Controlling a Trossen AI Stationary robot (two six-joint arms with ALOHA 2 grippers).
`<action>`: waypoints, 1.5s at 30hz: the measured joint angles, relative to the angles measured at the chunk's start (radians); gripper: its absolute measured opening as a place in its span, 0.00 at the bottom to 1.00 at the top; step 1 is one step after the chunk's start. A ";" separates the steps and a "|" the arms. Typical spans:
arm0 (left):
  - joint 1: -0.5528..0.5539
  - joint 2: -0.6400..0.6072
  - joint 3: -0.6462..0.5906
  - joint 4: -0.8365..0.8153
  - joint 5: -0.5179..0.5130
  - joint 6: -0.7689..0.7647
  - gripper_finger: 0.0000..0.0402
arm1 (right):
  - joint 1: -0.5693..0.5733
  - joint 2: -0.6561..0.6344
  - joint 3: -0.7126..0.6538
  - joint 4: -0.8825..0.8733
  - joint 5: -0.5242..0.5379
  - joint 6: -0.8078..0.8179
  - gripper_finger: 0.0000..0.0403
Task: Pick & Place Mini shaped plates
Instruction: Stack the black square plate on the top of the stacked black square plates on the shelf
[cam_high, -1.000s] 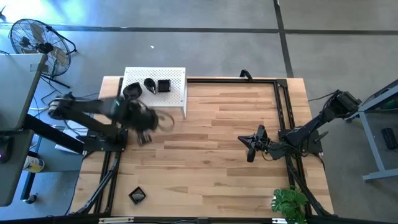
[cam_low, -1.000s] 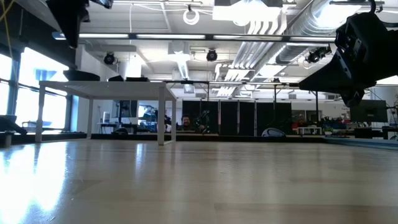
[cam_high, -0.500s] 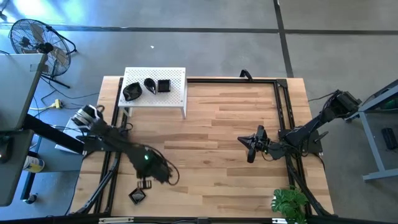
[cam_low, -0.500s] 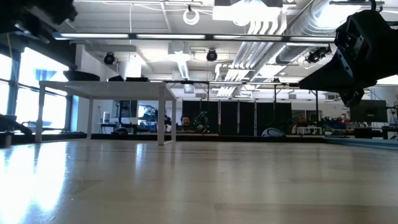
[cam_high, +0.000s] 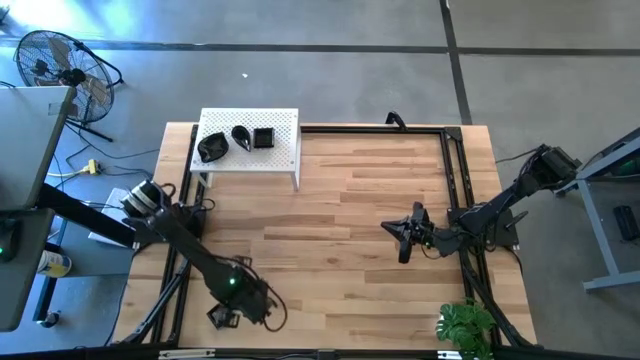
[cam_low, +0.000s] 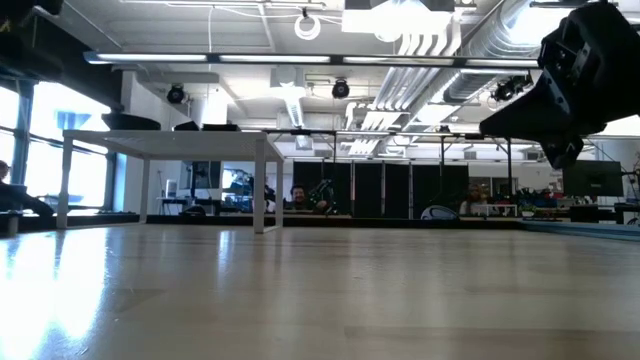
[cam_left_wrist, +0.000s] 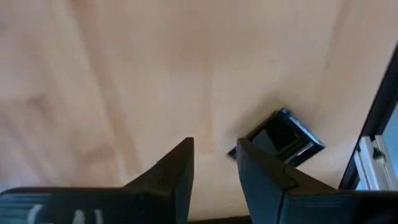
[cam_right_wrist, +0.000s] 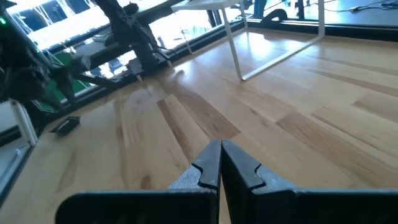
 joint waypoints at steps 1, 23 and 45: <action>-0.010 0.011 0.000 0.017 0.010 0.025 0.29 | 0.000 0.000 0.000 0.008 -0.003 -0.003 0.00; -0.115 0.161 0.000 0.105 0.062 0.172 0.21 | 0.000 0.000 0.000 0.026 -0.013 -0.021 0.00; -0.134 0.169 -0.051 0.129 0.090 0.181 0.21 | 0.001 0.000 0.000 0.026 -0.013 -0.028 0.00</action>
